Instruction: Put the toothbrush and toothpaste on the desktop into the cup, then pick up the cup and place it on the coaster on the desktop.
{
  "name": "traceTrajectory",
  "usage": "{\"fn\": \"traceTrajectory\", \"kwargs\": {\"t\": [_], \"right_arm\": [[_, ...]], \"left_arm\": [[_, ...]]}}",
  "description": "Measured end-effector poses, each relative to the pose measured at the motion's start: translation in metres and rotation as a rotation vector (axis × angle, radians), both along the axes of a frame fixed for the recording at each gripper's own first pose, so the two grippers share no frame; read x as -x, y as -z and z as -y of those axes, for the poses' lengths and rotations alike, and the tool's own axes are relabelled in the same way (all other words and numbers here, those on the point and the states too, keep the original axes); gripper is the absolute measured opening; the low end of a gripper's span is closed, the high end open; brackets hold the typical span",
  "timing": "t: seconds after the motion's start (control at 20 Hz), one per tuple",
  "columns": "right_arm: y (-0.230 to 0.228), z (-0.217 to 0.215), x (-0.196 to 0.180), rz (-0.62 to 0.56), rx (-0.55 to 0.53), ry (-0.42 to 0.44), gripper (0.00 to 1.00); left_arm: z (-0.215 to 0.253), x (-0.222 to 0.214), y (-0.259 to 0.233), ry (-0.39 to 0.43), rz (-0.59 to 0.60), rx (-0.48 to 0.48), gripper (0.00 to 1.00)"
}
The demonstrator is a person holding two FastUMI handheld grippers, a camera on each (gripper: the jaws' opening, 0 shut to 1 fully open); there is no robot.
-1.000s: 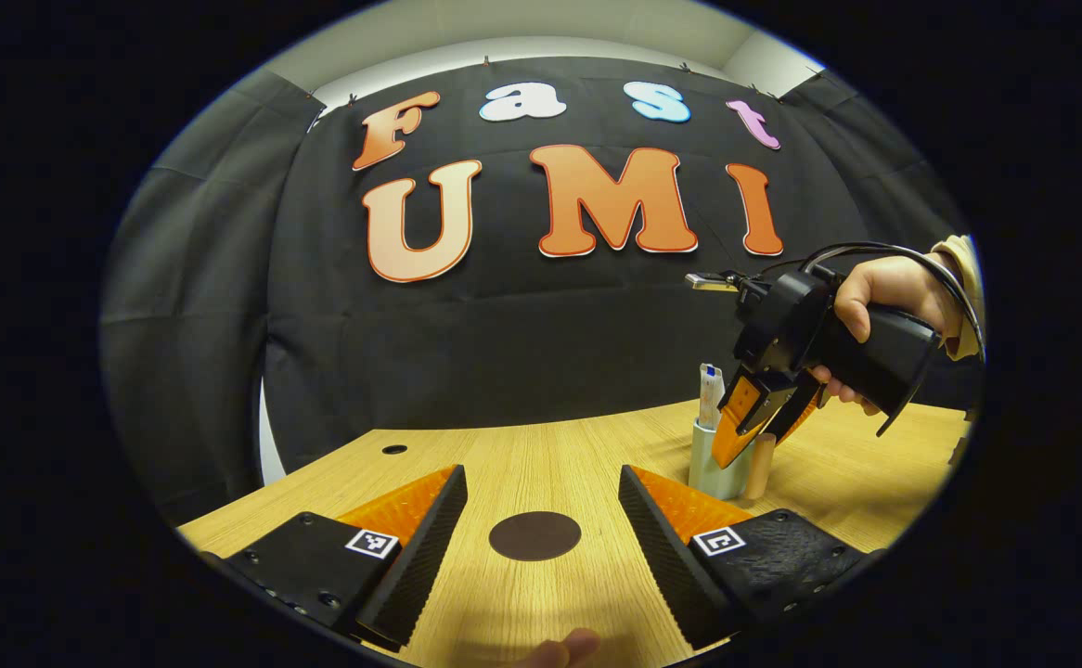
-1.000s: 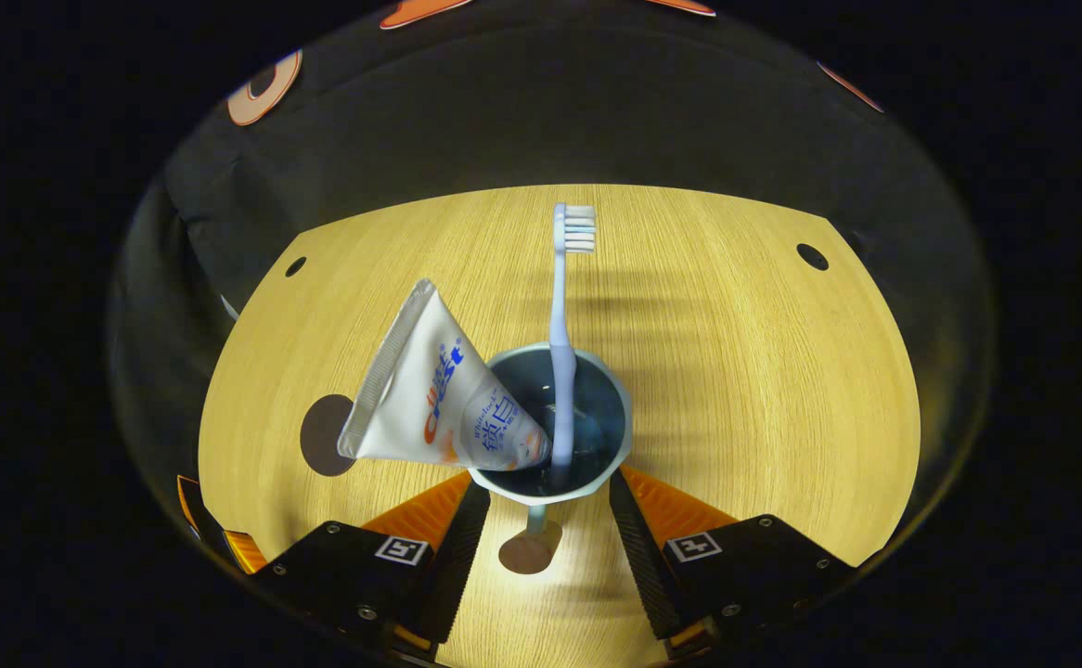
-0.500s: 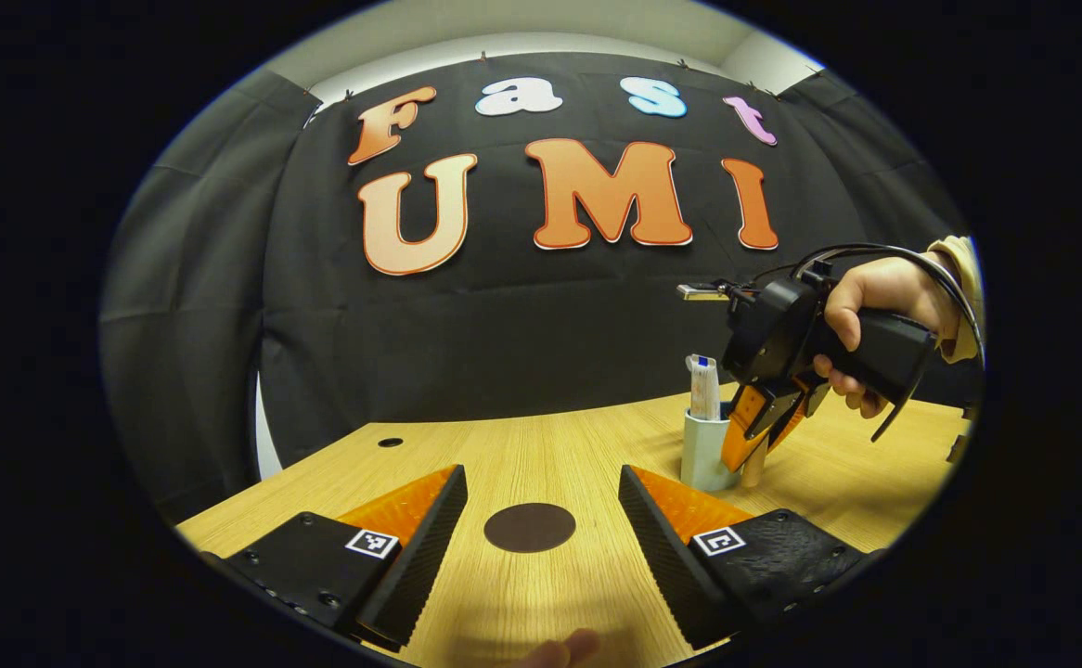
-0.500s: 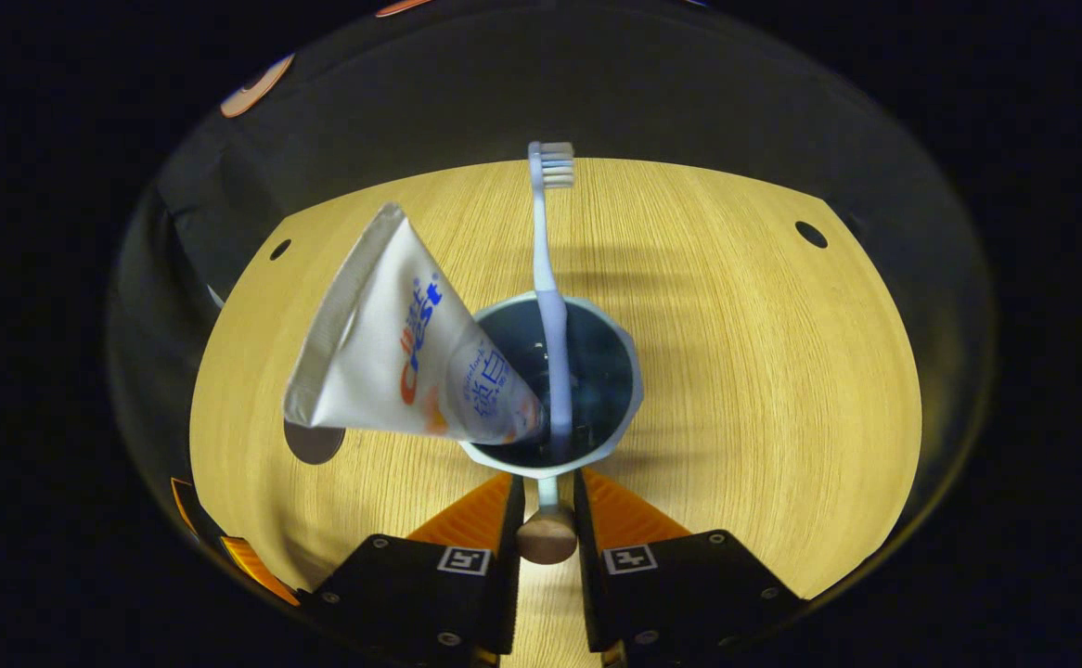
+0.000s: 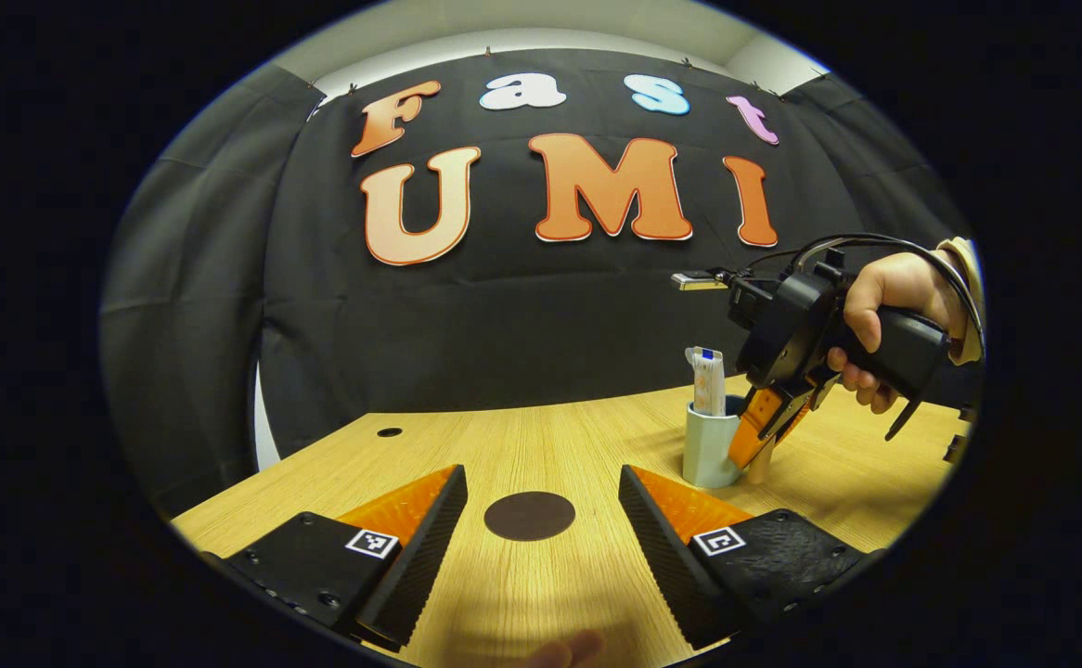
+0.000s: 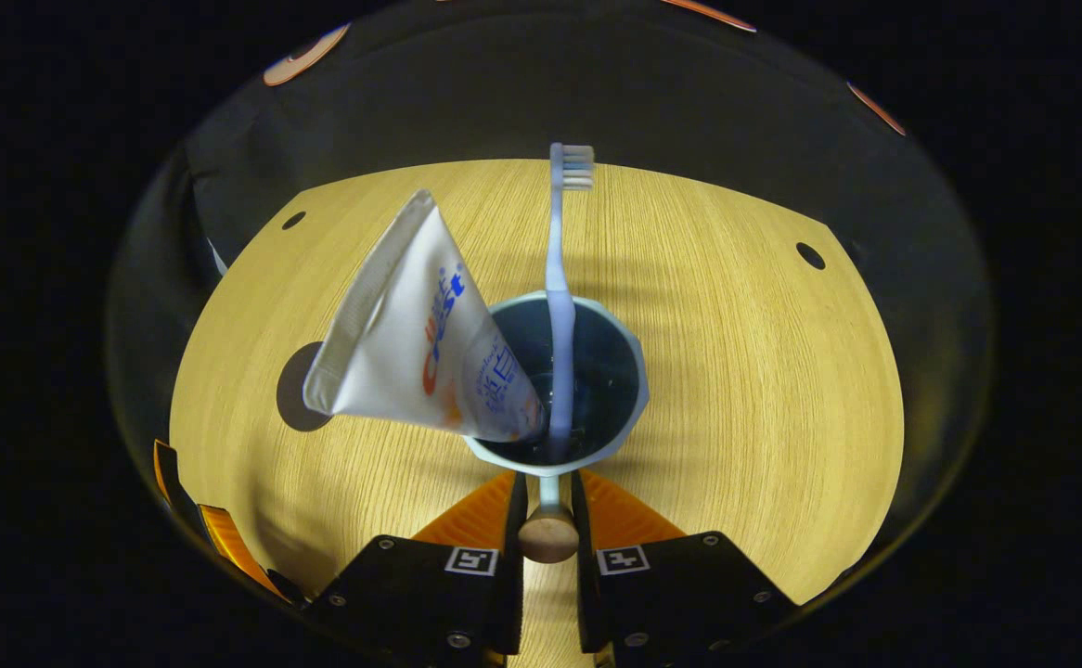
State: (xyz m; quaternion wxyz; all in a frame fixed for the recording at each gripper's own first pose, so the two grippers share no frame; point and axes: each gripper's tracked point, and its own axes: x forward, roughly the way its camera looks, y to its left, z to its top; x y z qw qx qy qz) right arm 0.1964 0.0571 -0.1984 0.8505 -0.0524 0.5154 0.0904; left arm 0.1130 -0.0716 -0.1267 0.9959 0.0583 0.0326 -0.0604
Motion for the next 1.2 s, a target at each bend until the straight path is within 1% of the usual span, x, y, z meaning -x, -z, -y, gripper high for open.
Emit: {"fn": "traceTrajectory", "kwargs": {"t": [0.3, 0.55, 0.8, 0.85, 0.9, 1.2], "right_arm": [[-0.003, -0.002, -0.007, 0.053, -0.029, -0.051, 0.24], [-0.006, -0.002, -0.012, 0.086, -0.027, -0.126, 0.24], [-0.011, -0.004, -0.016, 0.086, -0.041, -0.22, 0.24], [-0.012, -0.003, -0.017, 0.084, -0.042, -0.235, 0.29], [-0.013, -0.003, -0.017, 0.082, -0.039, -0.254, 0.24], [-0.019, 0.001, -0.026, 0.068, -0.024, -0.333, 0.24]], "left_arm": [[-0.005, 0.012, 0.009, 0.002, -0.012, 0.018, 0.99], [-0.02, 0.021, 0.012, -0.017, -0.006, 0.031, 0.99], [-0.039, 0.029, 0.022, -0.053, -0.016, 0.02, 0.99], [-0.04, 0.031, 0.024, -0.052, -0.017, 0.02, 0.99], [-0.042, 0.032, 0.026, -0.054, -0.018, 0.021, 0.99], [-0.043, 0.034, 0.032, -0.046, -0.029, 0.027, 0.99]]}}
